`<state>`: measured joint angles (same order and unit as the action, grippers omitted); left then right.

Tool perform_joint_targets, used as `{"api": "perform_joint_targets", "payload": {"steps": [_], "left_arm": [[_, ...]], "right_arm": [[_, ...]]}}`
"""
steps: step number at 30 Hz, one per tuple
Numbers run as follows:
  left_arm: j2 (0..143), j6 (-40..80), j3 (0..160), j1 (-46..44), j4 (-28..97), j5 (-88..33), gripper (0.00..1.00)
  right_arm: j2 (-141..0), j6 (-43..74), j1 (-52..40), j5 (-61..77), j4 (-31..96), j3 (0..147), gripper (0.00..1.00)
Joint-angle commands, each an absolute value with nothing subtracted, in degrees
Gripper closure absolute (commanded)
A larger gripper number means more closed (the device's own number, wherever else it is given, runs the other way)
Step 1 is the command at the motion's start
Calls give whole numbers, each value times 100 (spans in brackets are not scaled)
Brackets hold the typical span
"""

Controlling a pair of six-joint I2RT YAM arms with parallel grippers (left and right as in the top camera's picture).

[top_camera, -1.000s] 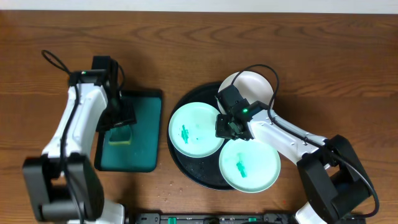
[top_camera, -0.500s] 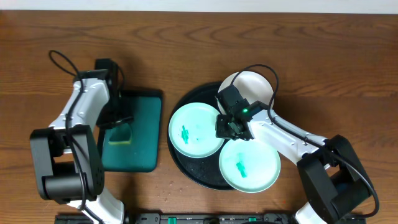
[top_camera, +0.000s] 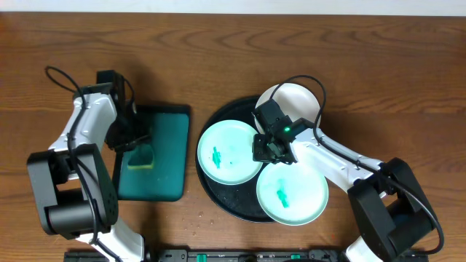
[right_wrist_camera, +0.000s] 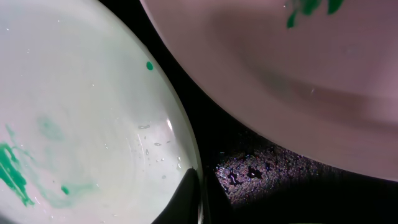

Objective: Clean dirty plates on tray and stack at the side
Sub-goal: 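Lower the left gripper into the water tray toward the sponge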

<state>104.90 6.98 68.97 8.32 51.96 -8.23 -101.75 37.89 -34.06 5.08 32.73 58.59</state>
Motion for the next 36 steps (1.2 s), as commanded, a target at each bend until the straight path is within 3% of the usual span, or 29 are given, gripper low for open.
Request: {"api": "perform_joint_targets", "payload": {"steps": [1,17,19,21,22,26,28,30,34,36], "left_arm": [[10569,493,6829,683,5216,-1004,49],[10755,563,6783,908,5083,-945,52],[10755,563,6781,910,5059,-945,63],[10755,567,6781,908,5035,-947,88],[10755,567,6781,908,5022,-947,92],[10755,607,6781,910,4982,-945,92],[10761,607,6781,908,4974,-945,83],[10798,607,6781,910,4974,-947,64],[10993,607,6781,908,4976,-947,63],[11126,607,6781,908,4976,-947,68]], "right_arm": [[-10235,3680,-3494,521,3275,5833,98],[-10235,3680,-3494,519,3295,5833,98],[-10235,3680,-3494,519,3295,5833,98],[-10235,3680,-3494,519,3295,5833,98],[-10235,3680,-3494,519,3295,5833,98],[-10235,3680,-3494,519,3301,5833,98],[-10235,3680,-3494,519,3317,5833,98],[-10235,3680,-3494,519,3347,5833,99],[-10235,3680,-3494,519,3400,5833,99],[-10235,3680,-3494,519,3404,5833,99]]}}
